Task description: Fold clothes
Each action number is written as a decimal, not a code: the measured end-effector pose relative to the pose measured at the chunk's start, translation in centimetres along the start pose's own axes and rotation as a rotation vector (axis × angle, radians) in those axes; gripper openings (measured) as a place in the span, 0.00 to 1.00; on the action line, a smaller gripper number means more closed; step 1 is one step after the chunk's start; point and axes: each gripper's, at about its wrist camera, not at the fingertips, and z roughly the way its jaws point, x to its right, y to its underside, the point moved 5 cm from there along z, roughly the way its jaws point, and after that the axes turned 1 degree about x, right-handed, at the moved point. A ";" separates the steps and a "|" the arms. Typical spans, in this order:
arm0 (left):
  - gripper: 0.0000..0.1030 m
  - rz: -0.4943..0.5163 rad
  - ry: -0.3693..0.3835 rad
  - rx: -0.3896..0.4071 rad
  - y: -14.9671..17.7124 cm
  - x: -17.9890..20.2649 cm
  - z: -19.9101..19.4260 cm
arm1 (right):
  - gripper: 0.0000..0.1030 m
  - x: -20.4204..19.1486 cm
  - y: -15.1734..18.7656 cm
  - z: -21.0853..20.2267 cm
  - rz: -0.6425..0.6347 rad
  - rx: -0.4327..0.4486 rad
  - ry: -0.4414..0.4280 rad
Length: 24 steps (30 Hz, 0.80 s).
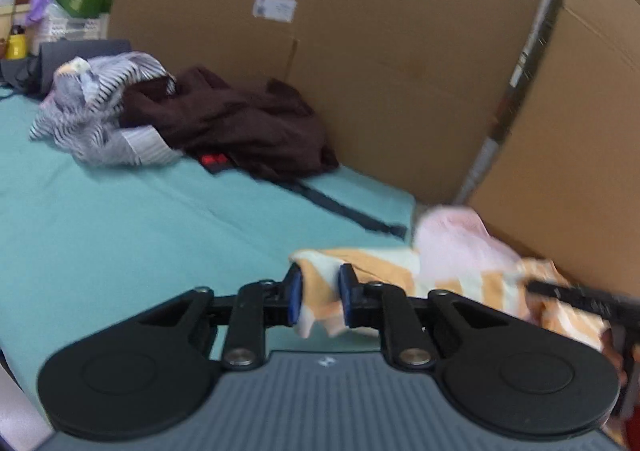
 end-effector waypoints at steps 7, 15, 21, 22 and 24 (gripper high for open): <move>0.13 -0.125 -0.114 0.070 -3.0 -2.9 2.1 | 0.20 -1.6 2.4 0.1 -0.145 -0.179 -0.145; 0.58 -0.271 0.068 -0.158 4.4 -1.2 0.5 | 0.65 -3.2 3.3 -0.2 -0.193 -0.191 -0.252; 0.70 -0.433 0.105 -0.127 5.7 0.6 1.7 | 0.65 -2.6 3.1 -0.1 -0.162 -0.185 -0.271; 0.74 -0.452 0.101 -0.115 5.6 0.9 1.9 | 0.61 -2.4 3.1 -0.2 -0.149 -0.180 -0.274; 0.86 -0.493 0.084 -0.081 5.2 1.1 2.3 | 0.51 -1.7 2.6 -0.4 -0.087 -0.150 -0.287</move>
